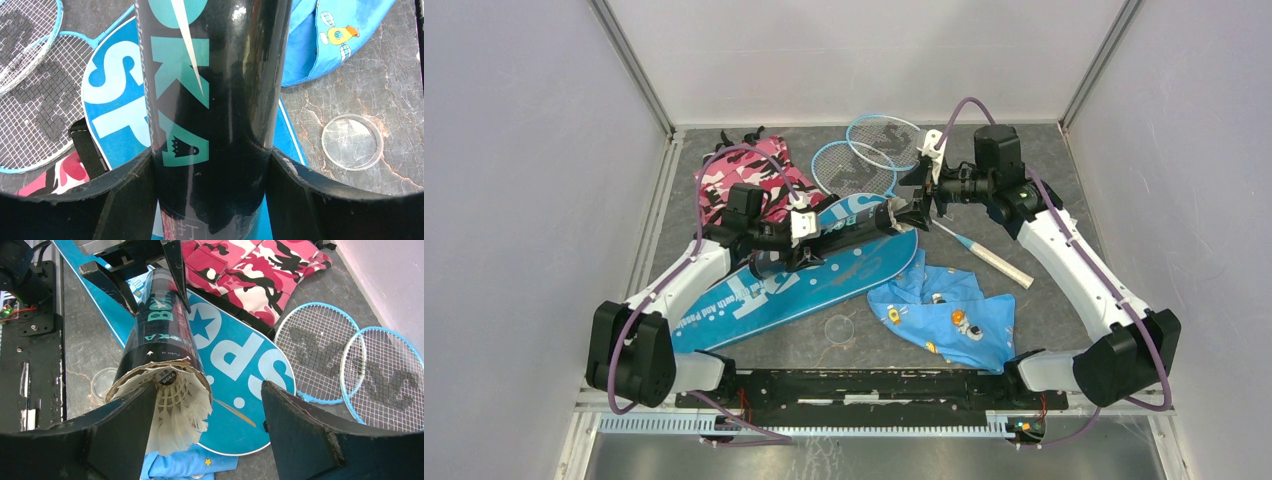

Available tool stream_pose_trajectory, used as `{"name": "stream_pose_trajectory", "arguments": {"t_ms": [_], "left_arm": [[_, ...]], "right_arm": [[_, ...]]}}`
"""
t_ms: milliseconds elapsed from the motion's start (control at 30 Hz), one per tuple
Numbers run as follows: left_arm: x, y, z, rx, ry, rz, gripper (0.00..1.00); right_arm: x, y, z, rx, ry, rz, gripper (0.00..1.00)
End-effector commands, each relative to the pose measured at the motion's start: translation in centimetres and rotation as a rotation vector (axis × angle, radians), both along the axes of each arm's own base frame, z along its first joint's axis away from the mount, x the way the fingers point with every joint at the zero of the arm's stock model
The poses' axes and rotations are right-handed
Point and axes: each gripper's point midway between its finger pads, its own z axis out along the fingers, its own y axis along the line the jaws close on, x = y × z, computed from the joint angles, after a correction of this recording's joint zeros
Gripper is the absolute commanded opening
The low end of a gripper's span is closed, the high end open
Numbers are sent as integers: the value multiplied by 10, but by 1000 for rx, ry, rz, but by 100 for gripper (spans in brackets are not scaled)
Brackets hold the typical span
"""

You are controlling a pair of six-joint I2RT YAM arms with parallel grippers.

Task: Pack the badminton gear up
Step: Place the shuttlecock at the shuttle tube.

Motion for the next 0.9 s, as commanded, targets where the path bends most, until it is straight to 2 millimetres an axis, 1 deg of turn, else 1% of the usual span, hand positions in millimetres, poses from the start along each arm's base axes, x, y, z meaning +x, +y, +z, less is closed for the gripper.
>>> {"name": "stream_pose_trajectory", "arguments": {"t_ms": [0, 167, 333, 467, 667, 767, 867], "left_arm": [[11, -7, 24, -25, -111, -36, 2], [8, -7, 24, -32, -120, -49, 2], [6, -6, 20, -23, -124, -52, 2], [5, -6, 20, -22, -126, -55, 2], [2, -6, 19, -24, -137, -69, 2], [0, -6, 20, -29, -144, -80, 2], [-2, -8, 23, -40, -146, -90, 2]], "right_arm": [[5, -3, 6, -15, -46, -47, 84], [12, -10, 10, -54, -89, -80, 87], [9, -11, 17, -56, -112, -74, 92], [8, -13, 19, -61, -110, -77, 93], [13, -15, 14, -82, -109, -91, 93], [16, -14, 9, -96, -98, -87, 92], [19, -13, -2, -113, -75, -81, 91]]}}
